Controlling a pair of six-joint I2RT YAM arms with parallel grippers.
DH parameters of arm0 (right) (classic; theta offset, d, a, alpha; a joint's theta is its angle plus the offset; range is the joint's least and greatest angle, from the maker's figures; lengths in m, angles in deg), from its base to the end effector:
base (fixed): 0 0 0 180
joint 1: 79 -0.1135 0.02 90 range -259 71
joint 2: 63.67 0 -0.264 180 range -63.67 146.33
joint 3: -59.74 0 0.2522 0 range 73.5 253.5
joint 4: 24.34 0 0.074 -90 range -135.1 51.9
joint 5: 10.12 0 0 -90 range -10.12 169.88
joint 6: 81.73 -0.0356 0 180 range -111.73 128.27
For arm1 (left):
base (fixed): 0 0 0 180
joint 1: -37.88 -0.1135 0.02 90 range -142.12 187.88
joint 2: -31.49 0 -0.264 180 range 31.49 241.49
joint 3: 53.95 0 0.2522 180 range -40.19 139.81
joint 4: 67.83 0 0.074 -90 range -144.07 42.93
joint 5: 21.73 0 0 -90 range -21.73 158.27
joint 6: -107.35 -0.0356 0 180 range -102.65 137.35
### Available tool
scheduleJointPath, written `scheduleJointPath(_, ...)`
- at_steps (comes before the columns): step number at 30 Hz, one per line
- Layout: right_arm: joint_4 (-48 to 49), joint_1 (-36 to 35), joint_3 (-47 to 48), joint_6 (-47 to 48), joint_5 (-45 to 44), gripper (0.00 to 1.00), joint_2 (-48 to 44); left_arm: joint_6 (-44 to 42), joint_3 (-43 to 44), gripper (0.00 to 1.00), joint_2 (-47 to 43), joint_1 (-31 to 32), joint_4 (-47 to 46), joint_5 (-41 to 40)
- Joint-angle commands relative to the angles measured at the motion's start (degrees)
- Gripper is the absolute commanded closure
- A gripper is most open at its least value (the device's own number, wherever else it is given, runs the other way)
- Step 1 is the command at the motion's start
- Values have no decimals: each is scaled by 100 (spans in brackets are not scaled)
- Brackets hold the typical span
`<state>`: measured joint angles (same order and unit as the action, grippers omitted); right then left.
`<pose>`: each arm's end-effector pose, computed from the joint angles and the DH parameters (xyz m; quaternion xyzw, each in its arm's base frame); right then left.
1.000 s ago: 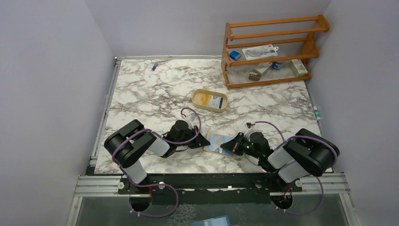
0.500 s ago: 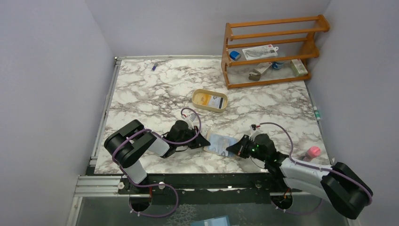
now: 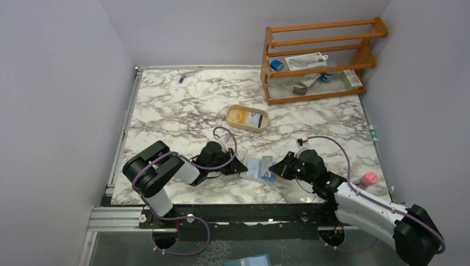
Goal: Take the credit cards out of the card holder
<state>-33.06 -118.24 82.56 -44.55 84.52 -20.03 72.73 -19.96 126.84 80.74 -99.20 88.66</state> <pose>0.1220 0.1034 0.1521 0.0818 0.8597 0.3863 0.3241 0.1810 -0.1849 0.1013 -0.0050 0.8569 -0.4724 0.2062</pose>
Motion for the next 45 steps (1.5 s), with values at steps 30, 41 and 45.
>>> scheduleJointPath(30,2725,1955,4047,9,1802,99,5233,-225,-105,100,-8,-19,733,-52)
scheduleJointPath(41,3107,1980,4048,-262,1855,99,5934,-236,-166,100,-24,-15,733,-60)
scheduleJointPath(45,3107,1995,4016,-235,1822,99,5985,-239,-185,100,-27,-14,733,-61)
